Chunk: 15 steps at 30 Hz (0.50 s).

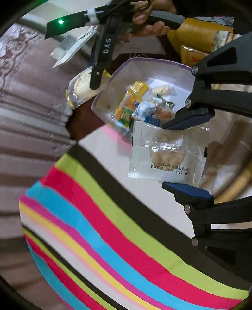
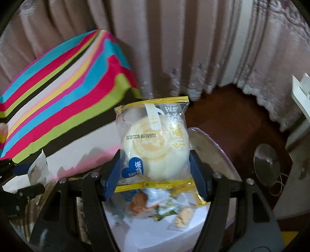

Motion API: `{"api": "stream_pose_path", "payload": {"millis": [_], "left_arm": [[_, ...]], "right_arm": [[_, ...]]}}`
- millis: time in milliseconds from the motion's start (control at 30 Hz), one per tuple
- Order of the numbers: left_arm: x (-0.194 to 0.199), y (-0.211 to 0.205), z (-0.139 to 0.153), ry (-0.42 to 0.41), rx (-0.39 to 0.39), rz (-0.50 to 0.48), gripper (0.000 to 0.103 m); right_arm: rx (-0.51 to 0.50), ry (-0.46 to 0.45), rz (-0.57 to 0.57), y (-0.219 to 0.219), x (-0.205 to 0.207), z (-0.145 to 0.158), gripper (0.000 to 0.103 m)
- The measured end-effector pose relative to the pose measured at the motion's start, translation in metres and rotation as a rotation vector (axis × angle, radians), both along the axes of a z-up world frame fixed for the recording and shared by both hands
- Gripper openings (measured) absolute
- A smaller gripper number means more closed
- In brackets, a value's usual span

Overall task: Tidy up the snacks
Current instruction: 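Carry both packs over the white bin and open both tools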

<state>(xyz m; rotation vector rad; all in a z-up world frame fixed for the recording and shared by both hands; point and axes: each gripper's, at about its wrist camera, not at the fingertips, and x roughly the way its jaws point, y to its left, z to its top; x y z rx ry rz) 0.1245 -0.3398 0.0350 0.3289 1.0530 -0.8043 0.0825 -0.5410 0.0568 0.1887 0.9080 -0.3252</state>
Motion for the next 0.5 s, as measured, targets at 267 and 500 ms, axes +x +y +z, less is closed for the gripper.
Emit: {"api": "stream_pose_path", "payload": {"millis": [267, 500], "left_arm": [[-0.006, -0.047, -0.011, 0.042, 0.025, -0.088, 0.053], [-0.007, -0.062, -0.017, 0.109, 0.012, -0.130, 0.065]], "right_arm": [[0.011, 0.039, -0.091, -0.046, -0.022, -0.014, 0.069], [0.029, 0.076, -0.131, -0.066, -0.028, -0.030, 0.071]]}}
